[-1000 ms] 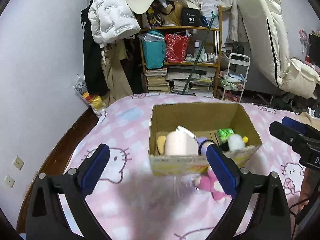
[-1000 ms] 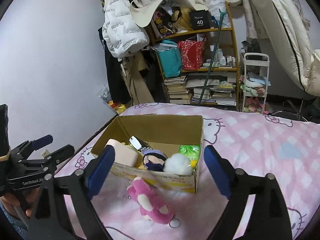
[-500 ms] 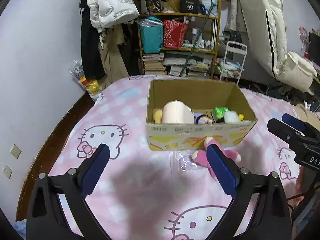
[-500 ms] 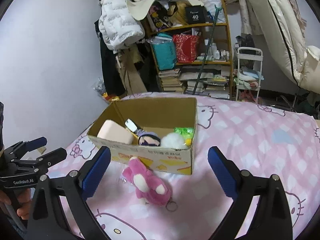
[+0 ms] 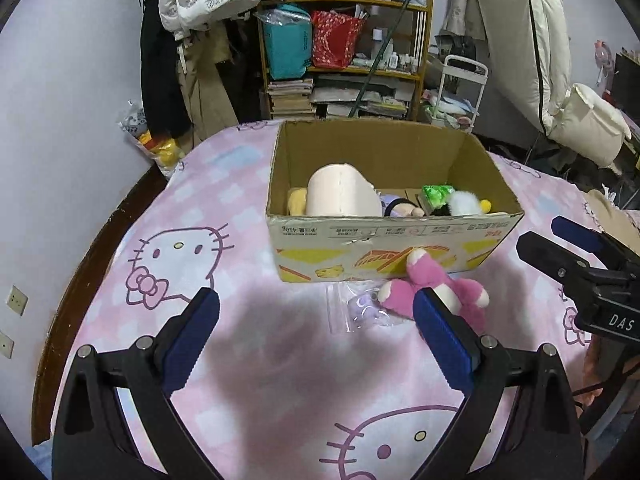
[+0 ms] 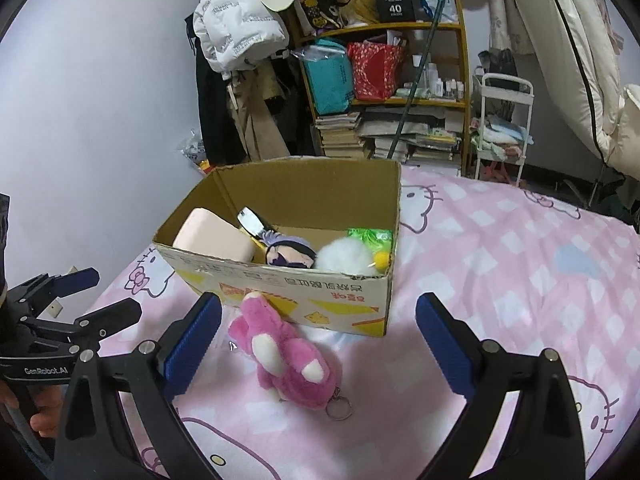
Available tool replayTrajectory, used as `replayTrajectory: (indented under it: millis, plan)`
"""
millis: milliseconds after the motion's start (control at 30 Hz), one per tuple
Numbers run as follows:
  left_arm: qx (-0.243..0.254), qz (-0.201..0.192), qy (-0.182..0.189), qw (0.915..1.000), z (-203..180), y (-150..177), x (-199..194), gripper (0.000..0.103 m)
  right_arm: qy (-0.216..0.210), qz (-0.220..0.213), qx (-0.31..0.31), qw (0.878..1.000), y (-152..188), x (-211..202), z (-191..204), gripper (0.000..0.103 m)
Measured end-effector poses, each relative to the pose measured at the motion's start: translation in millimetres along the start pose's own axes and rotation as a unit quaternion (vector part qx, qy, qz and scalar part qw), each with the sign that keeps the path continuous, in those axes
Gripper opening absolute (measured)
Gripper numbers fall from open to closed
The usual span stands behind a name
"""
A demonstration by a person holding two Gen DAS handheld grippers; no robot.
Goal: Organize soft objects
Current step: 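Withdraw both tools and move them toward the pink bunny and bagged toy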
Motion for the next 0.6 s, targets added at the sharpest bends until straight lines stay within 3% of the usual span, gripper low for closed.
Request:
replayTrajectory:
  millis: [600]
  plan:
    - [0.009,0.065,0.006,0.9978,0.6,16.4,57.4,0.096,-0.001,0.063,0.013,0.998,18.7,48.1,-6.2,0.102]
Point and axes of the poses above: each gripper's, at about its wrist camera, not at the fingertips, and x roughly the way its jaws point, z to its left, y to its underside, the point moved 9 cm from there along x, roughly the way its jaws point, and after that the axes turned 2 degrees about x, right-handed, at the moved point
